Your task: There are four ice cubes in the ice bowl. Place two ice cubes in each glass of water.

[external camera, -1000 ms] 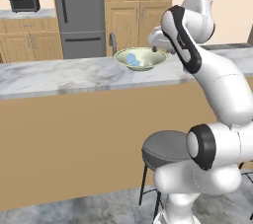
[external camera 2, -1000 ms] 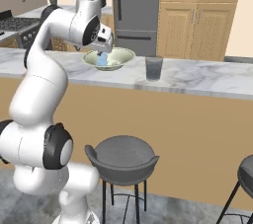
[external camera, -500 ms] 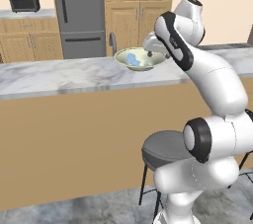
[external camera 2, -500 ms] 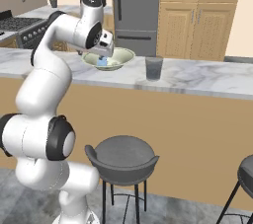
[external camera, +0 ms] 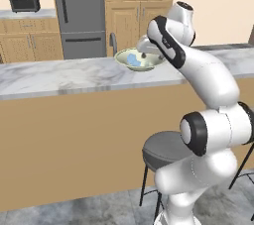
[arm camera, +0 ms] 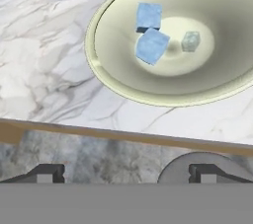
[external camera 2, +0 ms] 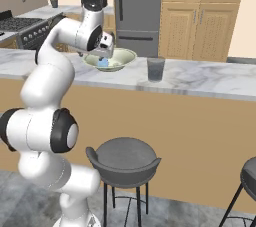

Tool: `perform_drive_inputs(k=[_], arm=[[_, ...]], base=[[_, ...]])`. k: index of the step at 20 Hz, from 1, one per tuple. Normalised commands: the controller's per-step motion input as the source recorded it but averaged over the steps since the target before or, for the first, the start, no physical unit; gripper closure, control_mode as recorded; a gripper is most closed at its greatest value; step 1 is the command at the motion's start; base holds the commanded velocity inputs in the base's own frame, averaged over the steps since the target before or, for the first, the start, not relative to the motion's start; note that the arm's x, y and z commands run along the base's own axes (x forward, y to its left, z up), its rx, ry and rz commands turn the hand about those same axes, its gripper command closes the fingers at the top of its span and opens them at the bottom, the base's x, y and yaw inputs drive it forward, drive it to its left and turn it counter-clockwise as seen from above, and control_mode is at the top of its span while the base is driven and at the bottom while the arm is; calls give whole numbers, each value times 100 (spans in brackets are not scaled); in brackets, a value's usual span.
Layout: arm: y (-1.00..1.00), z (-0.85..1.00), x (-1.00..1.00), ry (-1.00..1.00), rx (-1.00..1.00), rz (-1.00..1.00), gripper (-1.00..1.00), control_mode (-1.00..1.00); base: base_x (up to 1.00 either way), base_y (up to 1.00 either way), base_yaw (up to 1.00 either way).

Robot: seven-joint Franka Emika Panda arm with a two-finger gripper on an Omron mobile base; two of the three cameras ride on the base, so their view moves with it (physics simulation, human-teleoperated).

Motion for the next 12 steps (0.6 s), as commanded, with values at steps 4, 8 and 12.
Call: perform_drive_inputs(k=[4,8,12], arm=[[10,-11,33,-3,0,1,-100,-100],[1,-10,35,-3,0,1,-100,-100],[0,-12,35,0,0,1,-100,-100]], base=[[0,0,0],[0,0,0],[0,0,0]])
